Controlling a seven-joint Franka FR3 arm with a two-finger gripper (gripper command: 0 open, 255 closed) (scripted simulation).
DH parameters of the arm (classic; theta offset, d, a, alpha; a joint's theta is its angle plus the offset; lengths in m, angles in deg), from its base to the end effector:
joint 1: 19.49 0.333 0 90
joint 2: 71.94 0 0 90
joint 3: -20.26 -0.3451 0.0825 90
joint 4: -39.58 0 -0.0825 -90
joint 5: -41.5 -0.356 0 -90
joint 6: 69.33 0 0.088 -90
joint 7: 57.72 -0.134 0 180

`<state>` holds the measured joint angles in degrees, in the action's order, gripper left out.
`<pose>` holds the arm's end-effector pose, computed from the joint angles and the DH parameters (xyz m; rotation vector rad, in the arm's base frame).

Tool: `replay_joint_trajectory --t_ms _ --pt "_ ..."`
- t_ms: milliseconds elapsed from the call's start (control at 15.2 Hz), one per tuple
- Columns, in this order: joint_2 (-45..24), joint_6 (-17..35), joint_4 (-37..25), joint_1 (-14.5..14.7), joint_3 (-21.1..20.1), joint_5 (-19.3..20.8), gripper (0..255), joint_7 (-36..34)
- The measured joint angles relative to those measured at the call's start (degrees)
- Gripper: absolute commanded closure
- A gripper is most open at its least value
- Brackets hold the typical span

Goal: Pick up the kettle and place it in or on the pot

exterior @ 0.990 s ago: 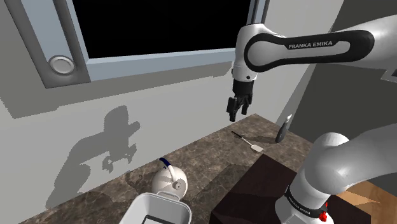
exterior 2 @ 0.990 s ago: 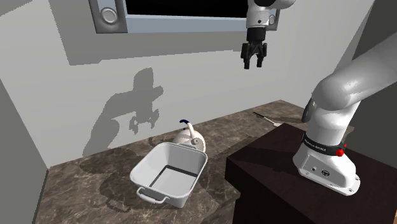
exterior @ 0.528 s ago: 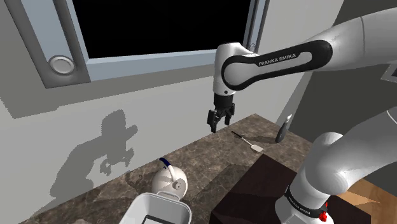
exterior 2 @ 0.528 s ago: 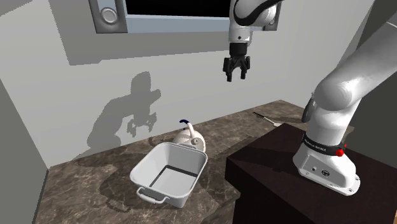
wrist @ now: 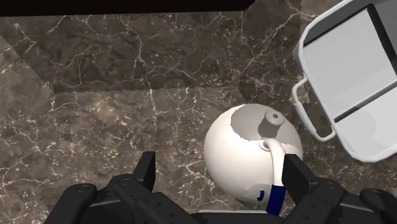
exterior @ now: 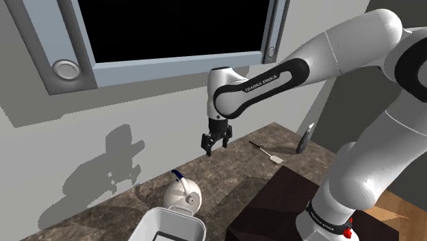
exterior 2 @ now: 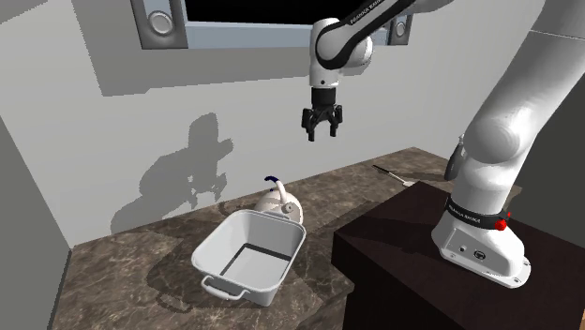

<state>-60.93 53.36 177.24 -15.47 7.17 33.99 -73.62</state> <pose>0.4073 0.1355 0.3994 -3.0959 0.0920 0.1355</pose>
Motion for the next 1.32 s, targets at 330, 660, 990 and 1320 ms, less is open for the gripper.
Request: replay_joint_trajectory --t_ms 330,660,990,1320 --pt "-11.47 6.11 -5.51 0.8 -2.06 2.51 0 -5.58" --pt "-23.37 10.38 -13.04 2.67 -2.59 6.35 0 -11.55" --pt "-33.95 12.27 -21.62 5.63 -1.83 9.63 0 -16.76" --pt "-38.67 14.72 -23.84 6.69 -1.07 10.93 0 -17.98"
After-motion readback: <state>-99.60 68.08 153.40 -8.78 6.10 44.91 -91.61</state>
